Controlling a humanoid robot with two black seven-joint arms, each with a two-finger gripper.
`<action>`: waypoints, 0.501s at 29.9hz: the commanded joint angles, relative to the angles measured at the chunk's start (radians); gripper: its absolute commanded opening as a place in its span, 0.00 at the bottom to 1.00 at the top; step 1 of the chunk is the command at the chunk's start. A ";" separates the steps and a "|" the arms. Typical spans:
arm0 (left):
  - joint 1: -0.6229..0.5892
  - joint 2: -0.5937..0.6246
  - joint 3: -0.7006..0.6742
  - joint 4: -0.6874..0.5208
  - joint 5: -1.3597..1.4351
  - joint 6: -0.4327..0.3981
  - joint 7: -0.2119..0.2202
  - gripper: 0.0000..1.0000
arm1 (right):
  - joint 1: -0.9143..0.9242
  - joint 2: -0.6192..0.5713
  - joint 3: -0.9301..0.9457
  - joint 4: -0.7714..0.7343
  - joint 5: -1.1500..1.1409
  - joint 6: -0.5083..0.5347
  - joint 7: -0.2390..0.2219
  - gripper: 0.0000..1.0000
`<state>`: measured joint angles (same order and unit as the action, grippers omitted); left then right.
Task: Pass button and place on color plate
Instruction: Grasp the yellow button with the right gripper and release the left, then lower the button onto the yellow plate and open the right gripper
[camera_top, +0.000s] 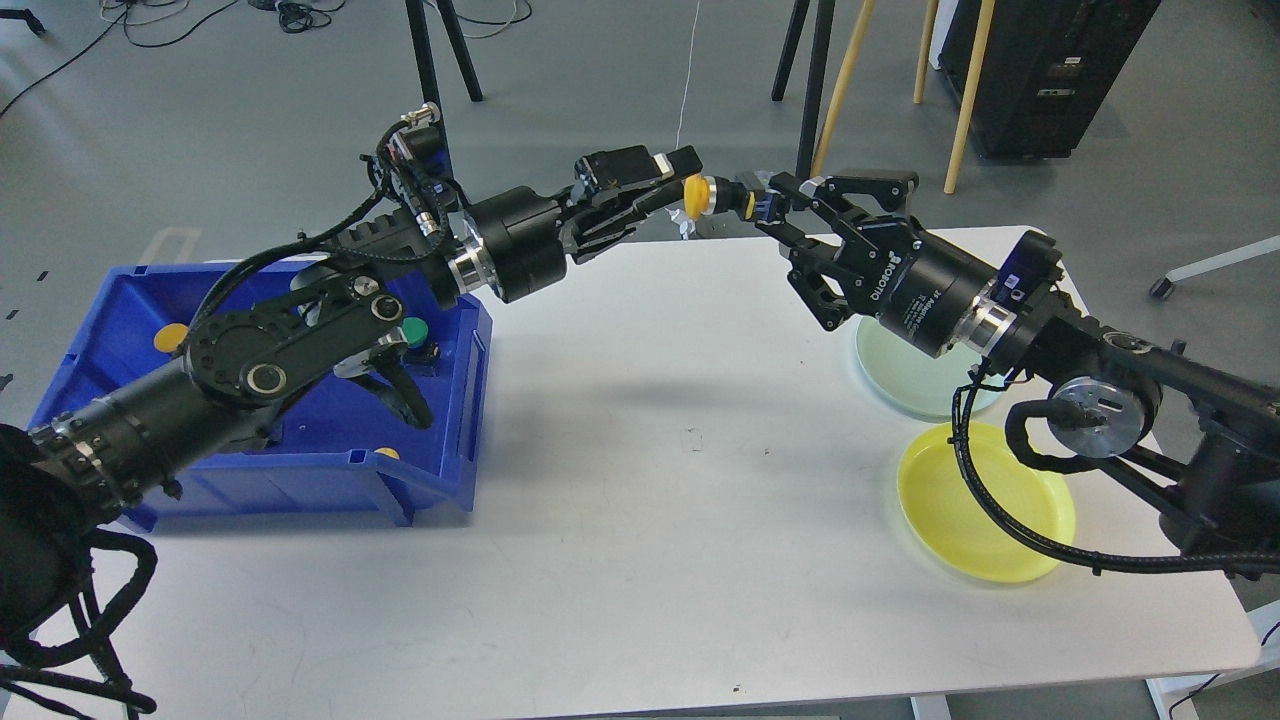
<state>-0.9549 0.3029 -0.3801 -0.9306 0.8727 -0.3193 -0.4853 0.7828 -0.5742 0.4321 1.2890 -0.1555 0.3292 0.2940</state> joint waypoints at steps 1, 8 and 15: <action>0.005 -0.005 -0.028 -0.008 -0.012 -0.004 -0.003 0.79 | -0.017 -0.013 -0.001 0.012 -0.004 0.001 0.001 0.00; 0.015 0.021 -0.037 -0.013 -0.030 -0.018 -0.003 0.84 | -0.131 -0.123 0.063 0.093 0.004 -0.018 0.004 0.00; 0.025 0.173 -0.049 -0.020 -0.029 -0.169 -0.003 0.89 | -0.638 -0.199 0.345 0.200 0.119 -0.180 -0.007 0.00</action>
<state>-0.9234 0.4320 -0.4280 -0.9459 0.8414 -0.4135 -0.4892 0.3282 -0.7689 0.6916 1.4552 -0.0885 0.2406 0.2913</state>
